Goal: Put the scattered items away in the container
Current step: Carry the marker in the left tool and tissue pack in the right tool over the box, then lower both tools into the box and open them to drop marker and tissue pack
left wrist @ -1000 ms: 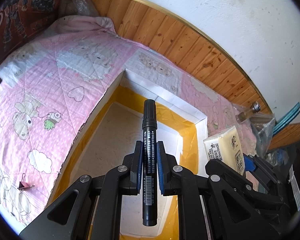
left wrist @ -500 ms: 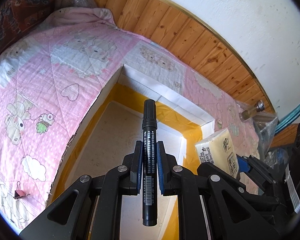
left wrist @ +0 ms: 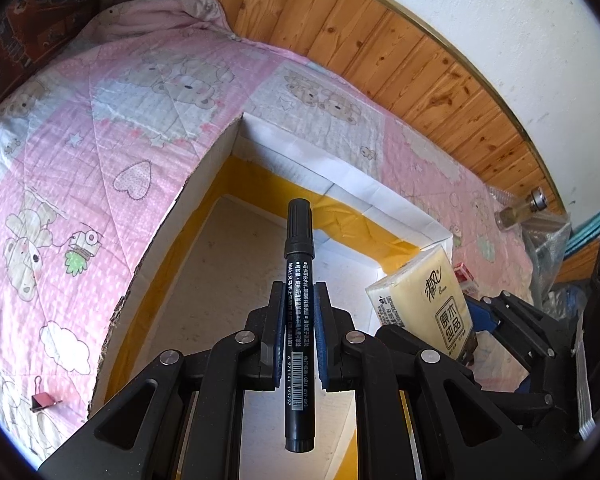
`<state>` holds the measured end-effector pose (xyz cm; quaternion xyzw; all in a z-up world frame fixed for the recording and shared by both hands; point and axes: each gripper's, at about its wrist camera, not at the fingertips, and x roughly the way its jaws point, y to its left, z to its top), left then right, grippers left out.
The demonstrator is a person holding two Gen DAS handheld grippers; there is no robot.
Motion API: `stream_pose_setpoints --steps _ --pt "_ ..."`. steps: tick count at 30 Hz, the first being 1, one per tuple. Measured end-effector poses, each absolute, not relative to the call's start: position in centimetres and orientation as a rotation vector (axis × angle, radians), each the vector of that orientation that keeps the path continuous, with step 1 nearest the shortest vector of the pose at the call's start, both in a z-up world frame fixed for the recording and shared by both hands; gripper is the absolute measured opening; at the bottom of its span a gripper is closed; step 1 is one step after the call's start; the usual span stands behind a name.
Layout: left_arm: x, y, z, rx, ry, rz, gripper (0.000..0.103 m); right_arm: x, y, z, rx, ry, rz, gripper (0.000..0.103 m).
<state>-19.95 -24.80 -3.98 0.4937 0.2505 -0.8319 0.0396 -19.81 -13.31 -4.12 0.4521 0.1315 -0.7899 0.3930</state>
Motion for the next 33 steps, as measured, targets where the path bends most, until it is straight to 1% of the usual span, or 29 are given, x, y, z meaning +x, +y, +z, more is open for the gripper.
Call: stream_pose_setpoints --steps 10,25,33 --pt "-22.0 -24.7 -5.5 1.563 0.758 -2.496 0.013 -21.7 -14.8 -5.1 1.143 0.469 -1.939 0.052" --pt "-24.2 -24.7 -8.8 1.636 0.767 -2.415 0.013 -24.2 -16.7 -8.8 1.278 0.637 -1.779 0.052" --pt "-24.8 -24.9 -10.5 1.672 0.762 -2.37 0.013 -24.7 -18.0 -10.8 1.32 0.759 -1.714 0.052"
